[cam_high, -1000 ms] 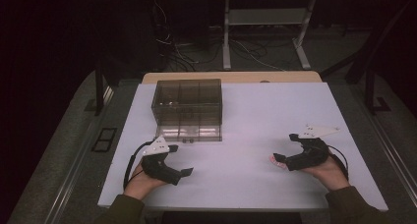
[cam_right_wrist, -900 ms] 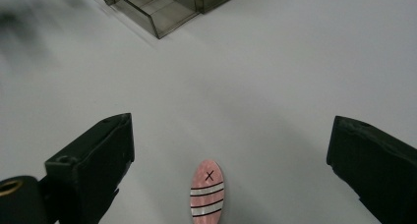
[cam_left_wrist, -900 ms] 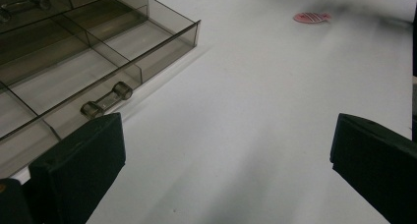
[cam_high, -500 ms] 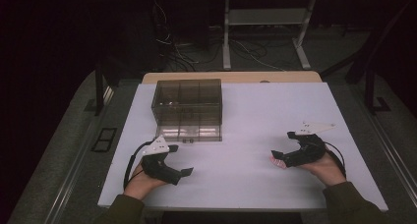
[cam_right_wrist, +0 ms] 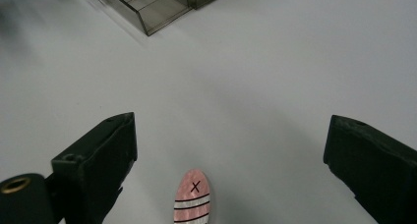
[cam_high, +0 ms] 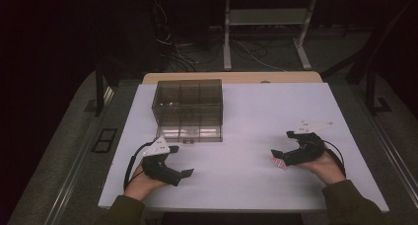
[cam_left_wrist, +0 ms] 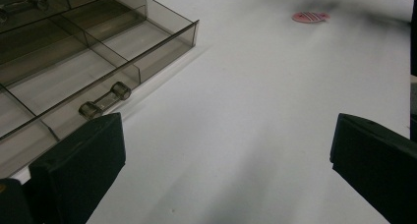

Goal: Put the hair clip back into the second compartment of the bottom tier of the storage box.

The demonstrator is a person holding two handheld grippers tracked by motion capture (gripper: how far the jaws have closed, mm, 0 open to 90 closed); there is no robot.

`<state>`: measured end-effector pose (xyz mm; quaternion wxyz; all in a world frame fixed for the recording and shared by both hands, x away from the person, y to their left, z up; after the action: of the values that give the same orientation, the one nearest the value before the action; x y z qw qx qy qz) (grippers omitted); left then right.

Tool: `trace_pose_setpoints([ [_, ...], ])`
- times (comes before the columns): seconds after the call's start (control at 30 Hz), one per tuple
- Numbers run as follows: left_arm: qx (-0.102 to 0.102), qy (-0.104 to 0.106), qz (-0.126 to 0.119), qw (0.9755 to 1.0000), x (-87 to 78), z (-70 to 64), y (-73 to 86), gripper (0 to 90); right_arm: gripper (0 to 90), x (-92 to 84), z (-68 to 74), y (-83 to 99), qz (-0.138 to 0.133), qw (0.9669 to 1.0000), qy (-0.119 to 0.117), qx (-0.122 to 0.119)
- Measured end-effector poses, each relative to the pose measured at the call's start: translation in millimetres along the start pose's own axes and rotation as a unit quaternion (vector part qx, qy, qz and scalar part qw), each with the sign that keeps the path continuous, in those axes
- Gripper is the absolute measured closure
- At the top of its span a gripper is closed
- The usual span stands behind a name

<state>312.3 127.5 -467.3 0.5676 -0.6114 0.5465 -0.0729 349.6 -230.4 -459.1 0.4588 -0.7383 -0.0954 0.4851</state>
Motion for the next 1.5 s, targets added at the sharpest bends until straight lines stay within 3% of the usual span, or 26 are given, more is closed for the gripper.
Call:
trace_pose_setpoints([
  [0.1,0.000,0.000,-0.001,1.0000,-0.2,-0.2,-0.3,0.0,7.3,0.3,0.8,0.6,0.002,1.0000,-0.001,-0.002],
  [0.13,0.000,0.000,-0.001,1.0000,-0.2,-0.1,-0.3,0.0,12.9,-0.3,1.4,0.8,0.002,1.0000,-0.004,-0.006],
  [0.37,-0.002,0.001,-0.003,1.0000,-0.7,-0.1,-0.6,0.0,15.1,0.3,3.1,2.4,0.011,0.9999,-0.007,-0.008],
  [0.47,-0.001,0.001,-0.003,1.0000,-1.0,-0.2,-0.8,0.0,22.1,0.0,4.7,3.0,0.015,0.9997,-0.017,-0.012],
  [0.83,-0.002,0.002,-0.004,1.0000,-0.9,-0.3,-0.8,0.0,33.5,1.2,9.0,6.5,0.031,0.9987,-0.038,-0.014],
  [1.5,-0.005,0.003,-0.005,1.0000,-1.9,0.4,-0.8,0.0,49.5,3.2,14.3,10.4,0.051,0.9975,-0.043,-0.024],
])
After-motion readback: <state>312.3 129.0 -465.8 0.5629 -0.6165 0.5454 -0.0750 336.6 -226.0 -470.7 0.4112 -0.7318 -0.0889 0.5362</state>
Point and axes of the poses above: each handheld gripper's, and its own axes: x roughly forward along the jaws, y roughly out of its underside, z roughly to its left, the point moved 7 cm from there along x, roughly forward along the jaws, and after that the axes turned 14 degrees about -x, right-handed, at the moved point
